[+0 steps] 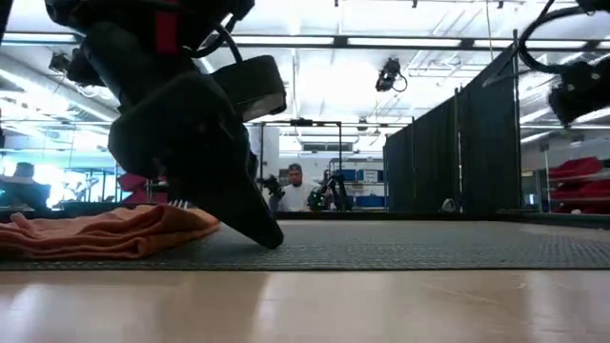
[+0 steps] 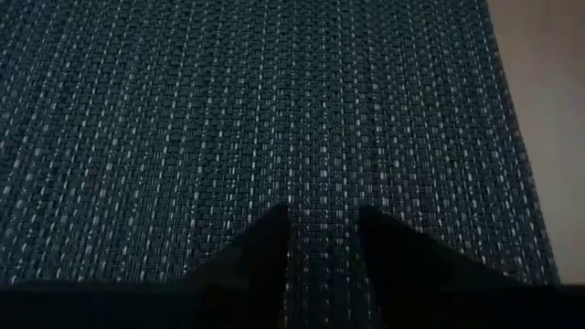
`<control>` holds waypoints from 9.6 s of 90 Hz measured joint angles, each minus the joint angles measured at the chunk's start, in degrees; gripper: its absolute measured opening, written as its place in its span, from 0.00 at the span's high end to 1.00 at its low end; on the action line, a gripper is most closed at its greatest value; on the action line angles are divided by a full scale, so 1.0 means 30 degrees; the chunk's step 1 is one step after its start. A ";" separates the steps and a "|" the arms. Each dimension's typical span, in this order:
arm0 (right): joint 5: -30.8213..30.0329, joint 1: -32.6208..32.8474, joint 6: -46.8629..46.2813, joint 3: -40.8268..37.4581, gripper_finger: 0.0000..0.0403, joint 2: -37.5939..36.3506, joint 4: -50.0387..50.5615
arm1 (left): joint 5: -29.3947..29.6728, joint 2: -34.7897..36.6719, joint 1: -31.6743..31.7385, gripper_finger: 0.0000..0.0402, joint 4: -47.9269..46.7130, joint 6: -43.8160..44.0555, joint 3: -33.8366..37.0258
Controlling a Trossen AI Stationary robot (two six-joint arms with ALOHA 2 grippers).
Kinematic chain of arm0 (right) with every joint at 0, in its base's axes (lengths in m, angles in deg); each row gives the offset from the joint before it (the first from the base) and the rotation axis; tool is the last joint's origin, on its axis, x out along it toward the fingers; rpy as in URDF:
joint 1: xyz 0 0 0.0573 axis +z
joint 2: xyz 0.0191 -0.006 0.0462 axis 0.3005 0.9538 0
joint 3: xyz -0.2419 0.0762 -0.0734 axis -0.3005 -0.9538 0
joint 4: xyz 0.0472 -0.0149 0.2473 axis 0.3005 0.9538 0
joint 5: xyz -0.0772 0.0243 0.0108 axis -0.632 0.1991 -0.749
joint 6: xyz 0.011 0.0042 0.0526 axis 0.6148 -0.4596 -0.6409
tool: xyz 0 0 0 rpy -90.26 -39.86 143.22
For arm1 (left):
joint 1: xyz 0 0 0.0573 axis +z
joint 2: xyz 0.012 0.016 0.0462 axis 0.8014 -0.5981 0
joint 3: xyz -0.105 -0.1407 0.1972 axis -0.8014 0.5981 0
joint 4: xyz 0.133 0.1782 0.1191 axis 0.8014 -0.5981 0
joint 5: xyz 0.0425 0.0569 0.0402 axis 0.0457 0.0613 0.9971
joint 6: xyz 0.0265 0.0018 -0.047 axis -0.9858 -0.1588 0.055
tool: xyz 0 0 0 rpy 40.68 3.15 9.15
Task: Set table place
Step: Adjust the gray placemat, then put the silver knife on the gray placemat, then put the silver spoon on the gray placemat to right side of the silver knife
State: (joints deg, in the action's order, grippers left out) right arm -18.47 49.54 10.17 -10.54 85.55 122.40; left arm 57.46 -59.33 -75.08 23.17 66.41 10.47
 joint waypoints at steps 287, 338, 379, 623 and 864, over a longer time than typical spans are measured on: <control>-0.1772 0.2780 -0.4601 -0.2873 1.00 -0.0054 -0.6049 | 0.1138 0.1617 0.0359 0.70 -0.1247 -0.2623 -0.2740; -0.4592 -0.0351 -0.7300 -0.2833 1.00 0.0096 -1.0484 | 0.1299 0.1617 0.0367 0.70 -0.0562 -0.2817 -0.2740; -0.5194 -0.2772 -0.7889 -0.2820 0.93 0.4153 -1.6054 | 0.1303 0.1632 0.0359 0.70 -0.0251 -0.3016 -0.2740; -0.6462 -0.6464 0.9181 -0.2805 0.95 0.5468 -1.7104 | 0.1682 -0.2382 0.1205 0.70 0.3022 -0.1174 -0.2754; 0.8248 0.4303 0.9432 0.0011 0.95 0.6691 0.3360 | 0.1660 -0.2382 0.1103 0.70 0.3317 -0.2005 -0.2754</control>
State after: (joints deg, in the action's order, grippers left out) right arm 6.28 62.45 38.47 -10.51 105.62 132.48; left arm 62.44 -66.48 -71.77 33.12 60.40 2.21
